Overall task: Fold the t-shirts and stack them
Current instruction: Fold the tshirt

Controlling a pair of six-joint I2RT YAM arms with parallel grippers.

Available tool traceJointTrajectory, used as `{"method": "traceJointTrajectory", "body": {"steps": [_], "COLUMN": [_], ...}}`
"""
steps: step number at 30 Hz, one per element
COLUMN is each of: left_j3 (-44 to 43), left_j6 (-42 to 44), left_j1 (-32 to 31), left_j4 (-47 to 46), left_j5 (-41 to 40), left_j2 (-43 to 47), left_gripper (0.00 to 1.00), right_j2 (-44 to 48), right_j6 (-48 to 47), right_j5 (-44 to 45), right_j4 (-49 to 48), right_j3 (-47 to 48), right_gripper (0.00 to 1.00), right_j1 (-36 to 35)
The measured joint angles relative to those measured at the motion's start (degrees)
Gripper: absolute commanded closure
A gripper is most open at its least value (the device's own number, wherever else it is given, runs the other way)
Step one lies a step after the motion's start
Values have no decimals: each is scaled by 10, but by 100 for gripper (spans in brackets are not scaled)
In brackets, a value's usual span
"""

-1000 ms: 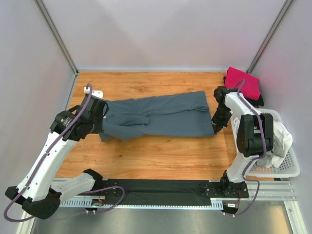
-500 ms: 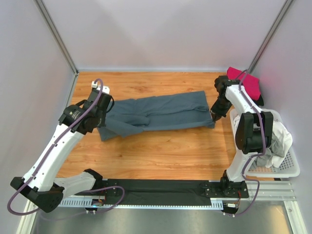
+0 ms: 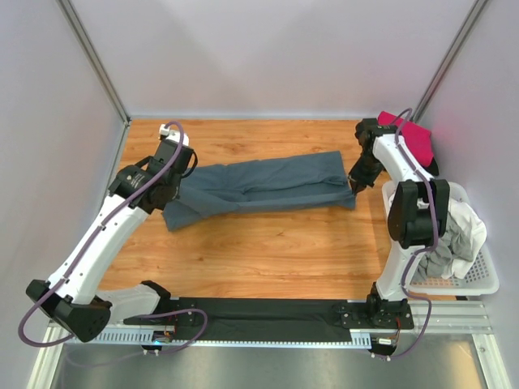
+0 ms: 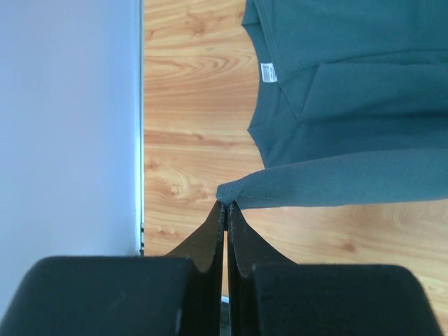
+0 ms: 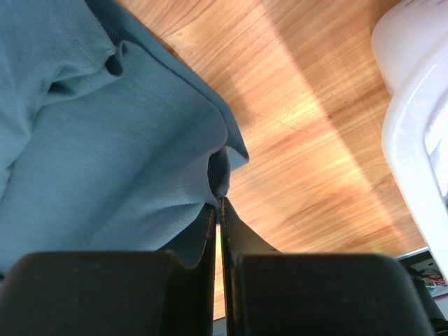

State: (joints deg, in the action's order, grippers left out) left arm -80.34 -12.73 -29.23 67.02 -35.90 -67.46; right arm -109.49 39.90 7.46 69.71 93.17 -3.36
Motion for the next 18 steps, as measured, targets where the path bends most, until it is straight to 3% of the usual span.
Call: {"method": "traceJointTrajectory", "body": {"steps": [18], "left_j3": [-9], "left_j6": [123], "left_j1": [5], "left_j4": [-158], "left_j5": [-26], "left_j2": [-49], "left_gripper": [100], "right_j2": [-68], "right_j6": [7], "right_j5": [17], "right_j4": [-1], "right_j3": [84], "right_gripper": [100], "right_j1": [0]}}
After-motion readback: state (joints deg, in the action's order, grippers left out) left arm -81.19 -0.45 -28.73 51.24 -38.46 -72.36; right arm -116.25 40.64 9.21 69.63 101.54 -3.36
